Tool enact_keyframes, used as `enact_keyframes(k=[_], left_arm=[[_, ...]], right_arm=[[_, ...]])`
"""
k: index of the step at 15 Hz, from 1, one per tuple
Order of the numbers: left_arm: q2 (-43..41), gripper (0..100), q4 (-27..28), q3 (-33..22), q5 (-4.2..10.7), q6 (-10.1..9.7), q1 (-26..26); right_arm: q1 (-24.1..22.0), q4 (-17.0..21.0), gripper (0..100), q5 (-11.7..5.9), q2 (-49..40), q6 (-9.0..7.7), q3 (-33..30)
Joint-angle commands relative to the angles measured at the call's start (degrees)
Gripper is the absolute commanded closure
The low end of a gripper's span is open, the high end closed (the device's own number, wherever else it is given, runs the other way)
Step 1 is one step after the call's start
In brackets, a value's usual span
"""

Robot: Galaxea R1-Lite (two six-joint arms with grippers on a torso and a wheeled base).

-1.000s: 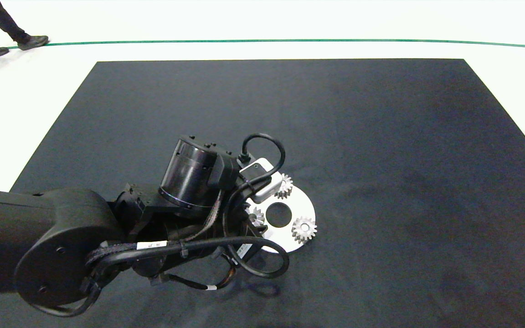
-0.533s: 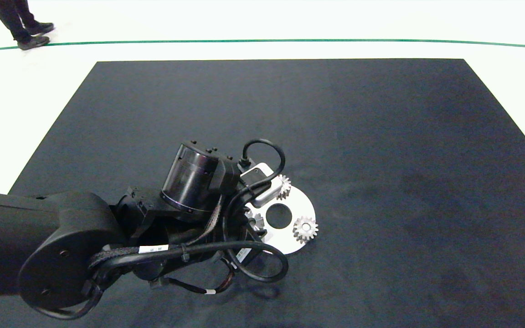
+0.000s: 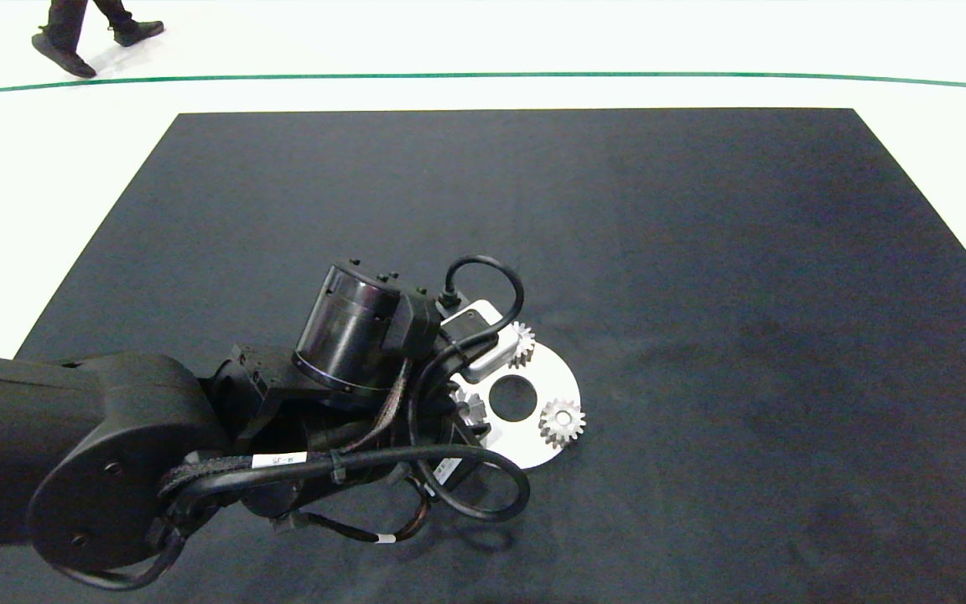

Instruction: Install three planetary gears onto the carrier pins

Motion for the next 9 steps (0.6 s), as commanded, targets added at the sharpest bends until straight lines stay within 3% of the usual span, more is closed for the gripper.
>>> enact_keyframes(k=[1,7,8,9], left_arm=[[-0.11,100,-0.01,0.21,-0.47,0.01,-0.17],[-0.11,100,-0.09,0.03,-1.09,-0.07,-0.17],[-0.2,0,-0.09,0.03,-1.09,-0.07,-0.17],[-0.2,0,-0.09,-0.15,-1.18,-0.07,-0.17]], right_arm=[[0.02,0.22,0,-0.02,0.03,-0.05,-0.01],[0.02,0.22,0,-0.02,0.03,-0.05,-0.1],[0.02,0.22,0,-0.02,0.03,-0.05,-0.1],[0.02,0.22,0,-0.02,0.03,-0.05,-0.19]])
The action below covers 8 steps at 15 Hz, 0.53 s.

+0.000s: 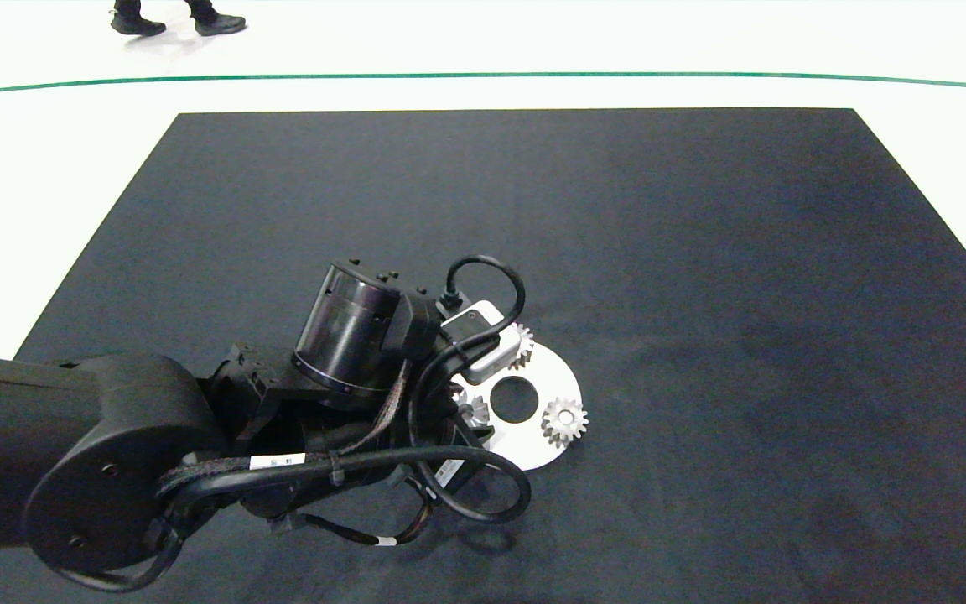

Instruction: Install three planetary gears onto the carrier pins

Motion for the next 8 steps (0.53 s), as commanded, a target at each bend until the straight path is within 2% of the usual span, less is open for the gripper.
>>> enact_keyframes(k=[1,8], left_arm=[[-0.09,0,-0.18,-0.32,-0.02,0.15,0.0],[-0.09,0,-0.18,-0.23,-0.99,0.15,-0.17]], right_arm=[[0.02,0.22,0,-0.02,0.05,-0.05,-0.09],[0.02,0.22,0,-0.02,0.05,-0.05,0.0]])
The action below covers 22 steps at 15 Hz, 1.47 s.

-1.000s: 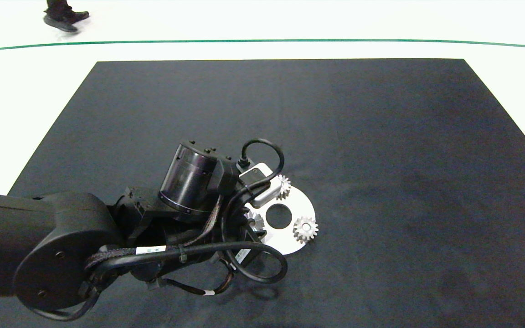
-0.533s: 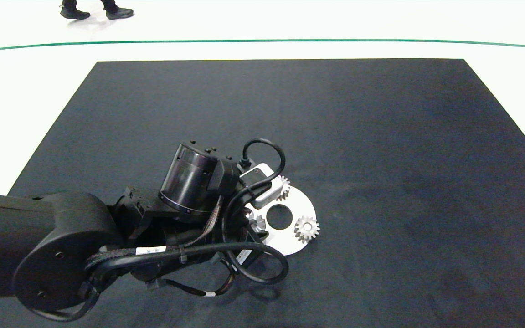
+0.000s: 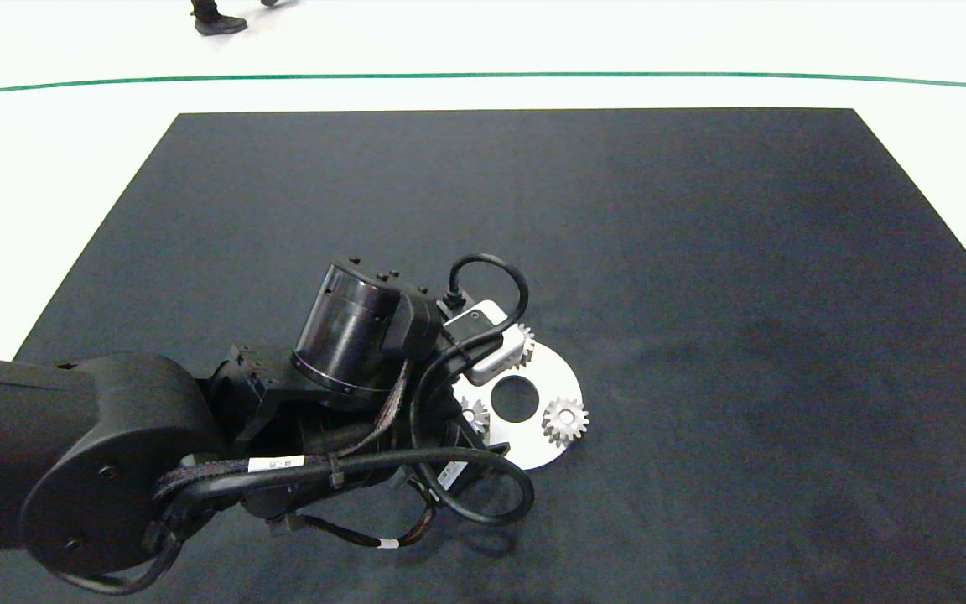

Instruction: Install three planetary gears onto the carrier pins

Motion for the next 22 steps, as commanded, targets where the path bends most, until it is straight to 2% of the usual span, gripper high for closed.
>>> enact_keyframes(k=[1,6,10,13,15,17,20,21,22], left_arm=[[-0.39,0,0.0,-0.26,0.15,0.15,0.02],[-7.95,0,0.79,3.17,0.41,-0.47,0.9],[-20.43,0,3.16,9.58,0.59,-1.79,9.16],[-28.52,0,3.43,13.8,0.59,-1.88,15.84],[-32.03,0,5.45,15.74,0.68,-1.96,17.34],[-34.58,0,6.06,16.97,0.59,-3.28,18.74],[-36.52,0,6.33,18.46,0.68,-3.55,21.2],[-36.87,0,6.33,18.81,0.68,-3.55,22.0],[-37.22,0,6.33,19.6,0.68,-3.55,23.4]], right_arm=[[0.02,0.22,0,-0.05,0.03,-0.05,0.04],[-0.16,0.39,0,-0.05,-0.06,0.04,0.21],[-2.18,2.06,0,-0.66,-2.35,0.3,1.44],[-3.32,3.82,0,-0.66,-4.46,0.39,1.35],[-4.38,5.49,0,-0.66,-5.78,0.39,1.53],[-6.14,7.43,0,-0.57,-7.01,0.39,1.71],[-7.72,7.51,0,-0.57,-8.94,0.39,5.66],[-7.98,7.6,0,-0.57,-9.29,0.74,6.8],[-8.42,7.6,0,-0.57,-9.56,2.23,7.24]])
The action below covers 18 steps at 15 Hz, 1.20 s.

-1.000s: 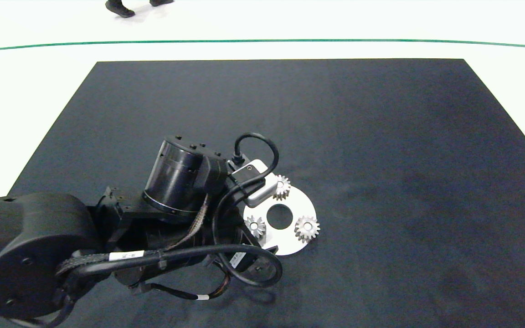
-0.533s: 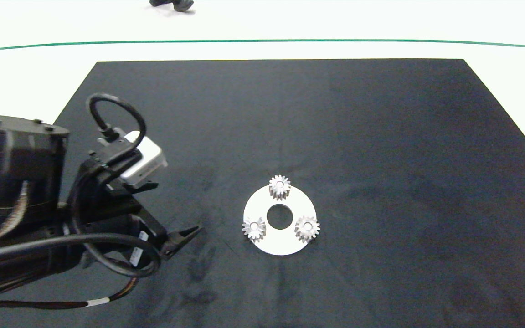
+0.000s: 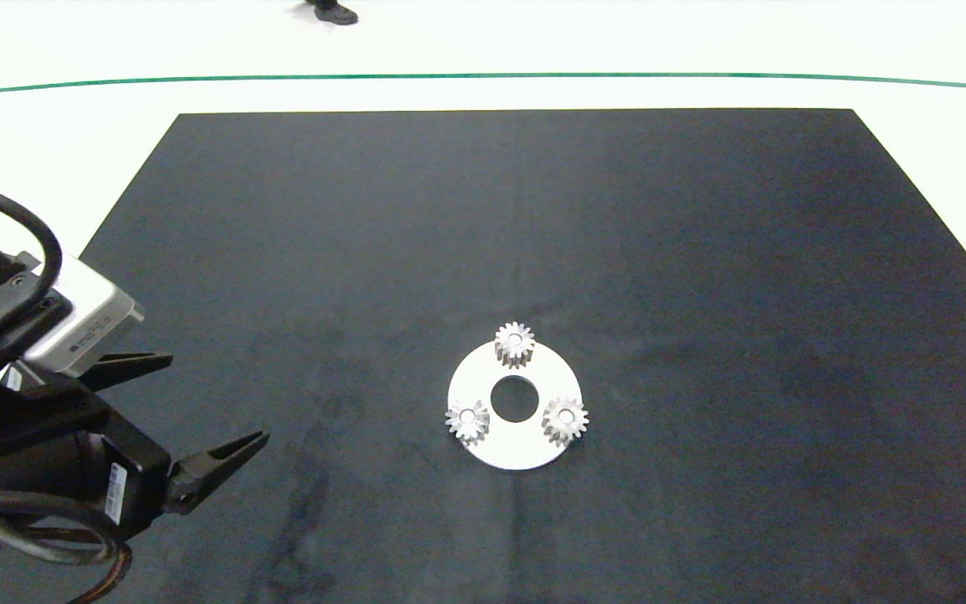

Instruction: Install three planetary gears onto the carrier pins

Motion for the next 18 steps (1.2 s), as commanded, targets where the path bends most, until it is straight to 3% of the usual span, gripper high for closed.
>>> enact_keyframes(k=[1,7,11,14,16,18], left_arm=[[-2.58,0,-0.02,2.54,0.09,0.12,3.8],[-6.8,0,0.15,4.57,0.09,-0.75,7.49],[-8.99,0,4.28,4.83,0.09,-1.02,9.6],[-10.31,0,4.28,5.09,0.09,-5.59,9.6],[-12.07,0,4.28,5.71,0.09,-7.0,9.69],[-14.36,0,4.37,6.15,0.09,-8.14,10.31]], right_arm=[[-0.86,0.23,0,-0.02,-1.76,1.91,2.18],[-1.57,3.21,0,-0.02,-3.96,3.05,2.97],[-4.38,4.09,0,0.06,-5.1,3.14,3.41],[-4.29,4.09,0,0.06,-6.06,6.13,3.59],[-4.38,4.09,0,0.06,-8.0,7.1,3.94],[-5.96,4.27,0,-0.02,-10.99,7.01,5.43]])
